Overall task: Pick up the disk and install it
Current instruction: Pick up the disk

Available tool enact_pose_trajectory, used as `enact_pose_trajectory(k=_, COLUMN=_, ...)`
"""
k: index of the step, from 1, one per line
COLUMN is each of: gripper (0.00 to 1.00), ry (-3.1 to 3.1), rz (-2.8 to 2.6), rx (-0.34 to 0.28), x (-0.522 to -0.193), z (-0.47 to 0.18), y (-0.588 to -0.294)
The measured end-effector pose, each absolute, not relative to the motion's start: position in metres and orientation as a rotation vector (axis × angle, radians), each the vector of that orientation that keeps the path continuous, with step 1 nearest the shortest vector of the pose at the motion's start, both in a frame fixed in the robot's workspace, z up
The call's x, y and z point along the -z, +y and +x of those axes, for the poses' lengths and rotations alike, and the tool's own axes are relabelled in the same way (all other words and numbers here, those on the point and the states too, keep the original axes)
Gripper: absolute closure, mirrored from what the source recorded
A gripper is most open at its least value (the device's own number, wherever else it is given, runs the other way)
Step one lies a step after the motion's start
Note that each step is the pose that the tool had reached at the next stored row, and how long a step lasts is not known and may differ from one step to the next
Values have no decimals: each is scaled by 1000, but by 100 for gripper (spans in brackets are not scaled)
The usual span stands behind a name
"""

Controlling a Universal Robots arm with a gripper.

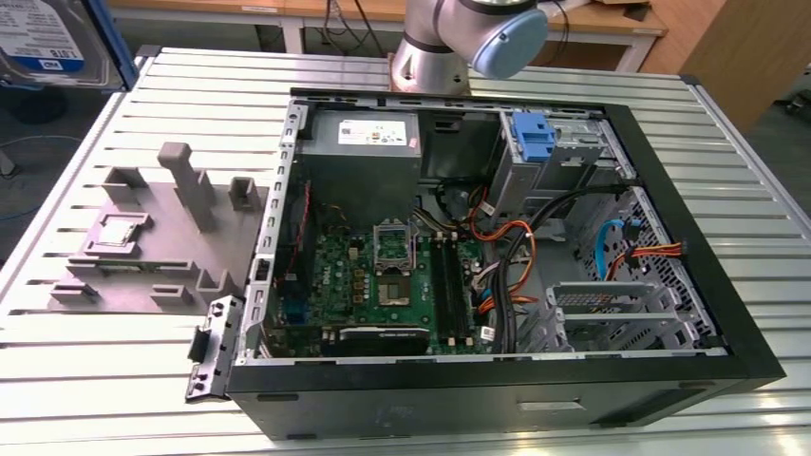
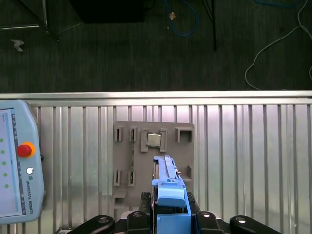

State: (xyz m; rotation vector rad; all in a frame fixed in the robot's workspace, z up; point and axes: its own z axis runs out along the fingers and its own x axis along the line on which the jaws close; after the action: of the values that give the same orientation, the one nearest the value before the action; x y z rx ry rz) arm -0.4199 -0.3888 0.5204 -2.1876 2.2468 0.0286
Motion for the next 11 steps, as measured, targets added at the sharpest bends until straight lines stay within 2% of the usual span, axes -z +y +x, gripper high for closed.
enact_pose_trajectory(k=11, gripper=64, ry=2247, rz=-2188, rx=-29, x=-520, z=-407, y=-389)
